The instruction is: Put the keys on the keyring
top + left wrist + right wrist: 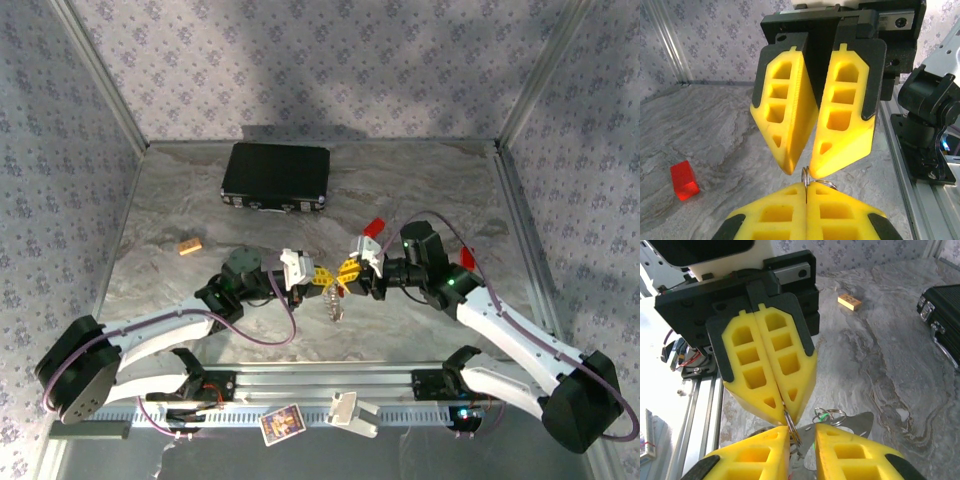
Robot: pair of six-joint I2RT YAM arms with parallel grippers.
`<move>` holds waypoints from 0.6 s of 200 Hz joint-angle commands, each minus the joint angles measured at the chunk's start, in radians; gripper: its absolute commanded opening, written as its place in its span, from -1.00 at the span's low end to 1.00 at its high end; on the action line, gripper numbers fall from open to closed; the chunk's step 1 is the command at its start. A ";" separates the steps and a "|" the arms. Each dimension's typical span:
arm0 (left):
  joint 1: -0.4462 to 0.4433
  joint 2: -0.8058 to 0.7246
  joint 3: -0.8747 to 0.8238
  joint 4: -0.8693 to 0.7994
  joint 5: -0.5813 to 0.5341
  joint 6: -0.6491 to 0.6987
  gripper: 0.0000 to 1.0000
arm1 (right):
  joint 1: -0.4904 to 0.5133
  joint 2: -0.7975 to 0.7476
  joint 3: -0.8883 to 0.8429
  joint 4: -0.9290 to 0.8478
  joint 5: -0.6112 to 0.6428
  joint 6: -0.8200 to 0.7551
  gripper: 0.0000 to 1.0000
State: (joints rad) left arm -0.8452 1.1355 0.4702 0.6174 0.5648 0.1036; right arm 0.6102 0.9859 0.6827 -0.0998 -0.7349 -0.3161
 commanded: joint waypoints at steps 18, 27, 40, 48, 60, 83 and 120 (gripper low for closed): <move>-0.005 -0.007 0.003 0.091 0.044 -0.015 -1.00 | -0.004 0.025 0.031 0.000 -0.028 -0.017 -0.66; -0.004 -0.011 0.001 0.090 0.043 -0.015 -1.00 | -0.004 0.028 0.030 -0.001 -0.032 -0.021 -0.67; -0.004 -0.013 -0.003 0.091 0.043 -0.016 -1.00 | -0.003 0.032 0.032 -0.001 -0.042 -0.020 -0.67; -0.004 -0.014 -0.003 0.092 0.042 -0.017 -1.00 | -0.004 0.034 0.035 -0.001 -0.046 -0.018 -0.67; -0.005 -0.013 -0.002 0.094 0.044 -0.020 -1.00 | -0.001 0.037 0.039 -0.001 -0.047 -0.017 -0.70; -0.004 -0.014 -0.002 0.098 0.043 -0.022 -1.00 | 0.003 0.040 0.050 -0.007 -0.056 -0.026 -1.00; -0.003 -0.033 0.013 -0.010 -0.002 0.013 -0.57 | 0.011 0.042 0.095 -0.099 -0.030 -0.087 -1.00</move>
State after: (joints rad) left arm -0.8436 1.1339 0.4664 0.6300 0.5556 0.0895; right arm 0.6109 1.0248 0.7155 -0.1406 -0.7719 -0.3500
